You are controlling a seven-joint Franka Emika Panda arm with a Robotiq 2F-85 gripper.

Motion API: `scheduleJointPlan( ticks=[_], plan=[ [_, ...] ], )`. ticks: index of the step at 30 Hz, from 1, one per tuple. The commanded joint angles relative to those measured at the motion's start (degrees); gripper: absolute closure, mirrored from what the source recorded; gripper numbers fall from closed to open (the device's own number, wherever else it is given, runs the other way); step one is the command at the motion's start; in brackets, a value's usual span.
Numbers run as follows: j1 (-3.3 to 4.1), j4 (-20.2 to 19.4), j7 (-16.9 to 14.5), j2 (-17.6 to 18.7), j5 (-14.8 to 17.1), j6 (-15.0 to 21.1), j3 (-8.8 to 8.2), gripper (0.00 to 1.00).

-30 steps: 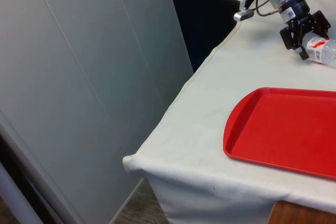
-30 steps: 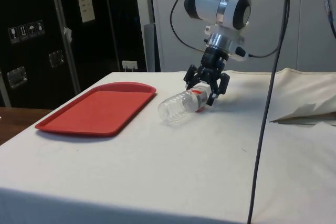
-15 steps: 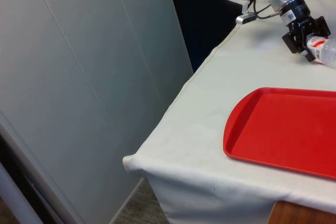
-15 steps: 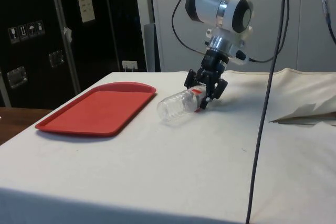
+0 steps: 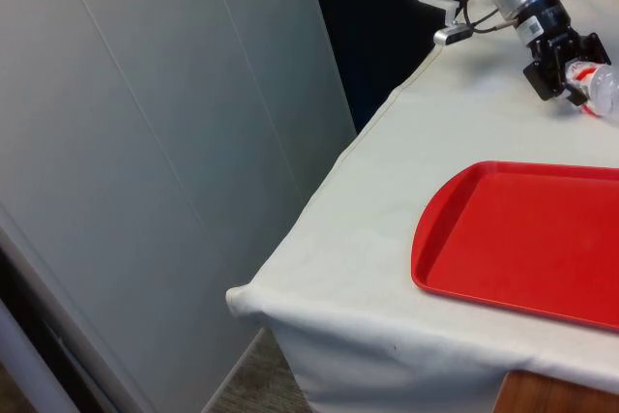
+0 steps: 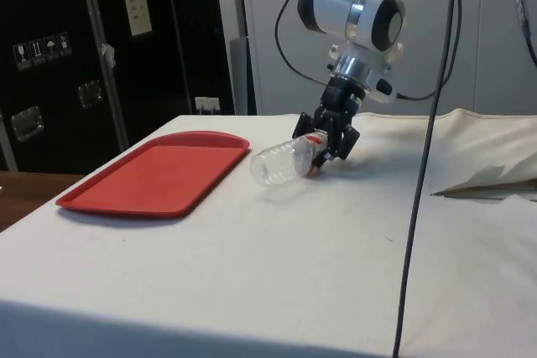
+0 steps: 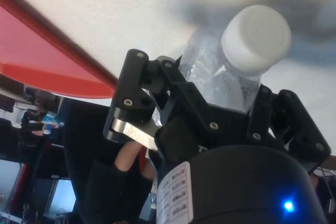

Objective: Place the bottle upright on the tray.

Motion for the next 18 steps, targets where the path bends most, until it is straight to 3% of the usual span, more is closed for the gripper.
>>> scheduleJointPlan(
  ticks=[1,3,4,5,10,13,14,15,18],
  plan=[
    [0.4,-0.29,0.11,-0.57,0.29,0.63,0.06,1.0],
    [0.52,-0.4,0.23,-0.92,0.17,0.8,0.0,1.0],
    [0.17,-0.06,0.06,-0.34,0.0,0.11,0.06,1.0],
    [0.86,-0.69,0.8,-1.83,-0.17,1.15,-0.17,1.0],
    [1.43,-1.49,2.35,-4.53,-1.09,2.29,-0.11,1.0],
    [1.55,-1.78,3.32,-5.79,-1.72,2.86,0.0,1.0],
    [1.03,-1.49,2.58,-5.44,-1.43,2.01,0.17,1.0],
    [1.6,-1.83,3.72,-6.3,-1.95,3.09,0.11,1.0],
    [1.72,-2.12,4.76,-7.68,-2.58,3.67,0.29,1.0]
  ],
)
